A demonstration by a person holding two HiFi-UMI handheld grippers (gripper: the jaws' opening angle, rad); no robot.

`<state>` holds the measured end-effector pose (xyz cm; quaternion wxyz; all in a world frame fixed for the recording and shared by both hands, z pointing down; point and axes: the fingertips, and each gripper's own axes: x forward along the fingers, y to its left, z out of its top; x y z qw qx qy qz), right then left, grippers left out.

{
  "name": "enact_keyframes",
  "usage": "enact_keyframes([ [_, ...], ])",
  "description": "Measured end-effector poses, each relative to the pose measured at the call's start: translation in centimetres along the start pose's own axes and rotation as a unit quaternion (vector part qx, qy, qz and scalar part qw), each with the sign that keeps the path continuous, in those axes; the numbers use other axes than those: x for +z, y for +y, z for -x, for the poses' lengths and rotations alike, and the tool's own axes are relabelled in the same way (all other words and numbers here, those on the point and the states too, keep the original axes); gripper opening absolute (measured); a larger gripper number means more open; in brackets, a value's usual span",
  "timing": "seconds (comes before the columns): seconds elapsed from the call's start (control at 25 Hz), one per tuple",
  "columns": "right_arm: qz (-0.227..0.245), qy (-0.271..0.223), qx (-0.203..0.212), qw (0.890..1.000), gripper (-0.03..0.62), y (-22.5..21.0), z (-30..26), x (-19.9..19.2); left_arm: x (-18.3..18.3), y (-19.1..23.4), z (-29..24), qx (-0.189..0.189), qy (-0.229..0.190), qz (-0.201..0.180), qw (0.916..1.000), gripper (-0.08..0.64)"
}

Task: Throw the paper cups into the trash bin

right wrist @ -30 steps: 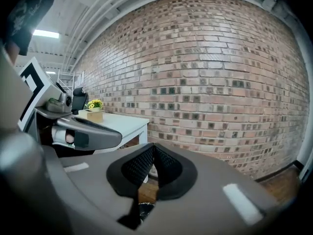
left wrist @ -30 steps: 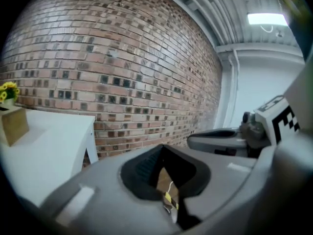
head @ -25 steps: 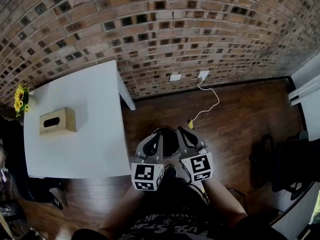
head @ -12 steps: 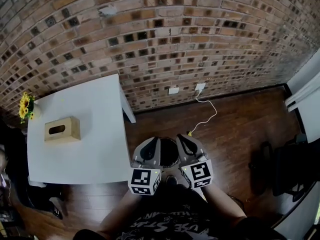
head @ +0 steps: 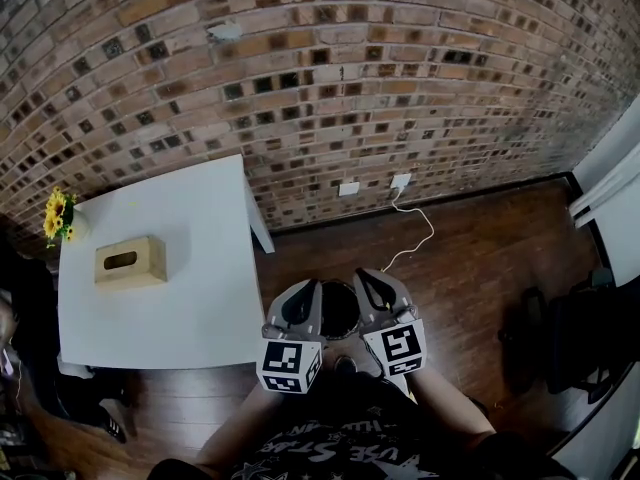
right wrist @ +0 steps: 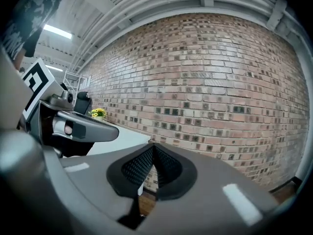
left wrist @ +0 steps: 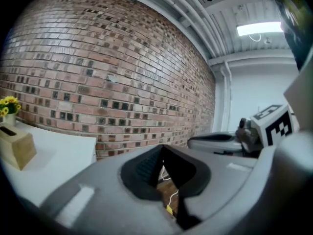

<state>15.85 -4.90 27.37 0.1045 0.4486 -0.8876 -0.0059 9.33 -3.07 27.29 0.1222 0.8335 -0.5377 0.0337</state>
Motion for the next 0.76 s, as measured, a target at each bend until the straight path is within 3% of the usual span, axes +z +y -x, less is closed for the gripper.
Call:
enact_keyframes([
  [0.76,0.007,-0.006,-0.009,1.000,0.008,0.8,0.9,0.1,-0.1,0.3,1.6,0.001,0.002,0.004,1.0000,0.005],
])
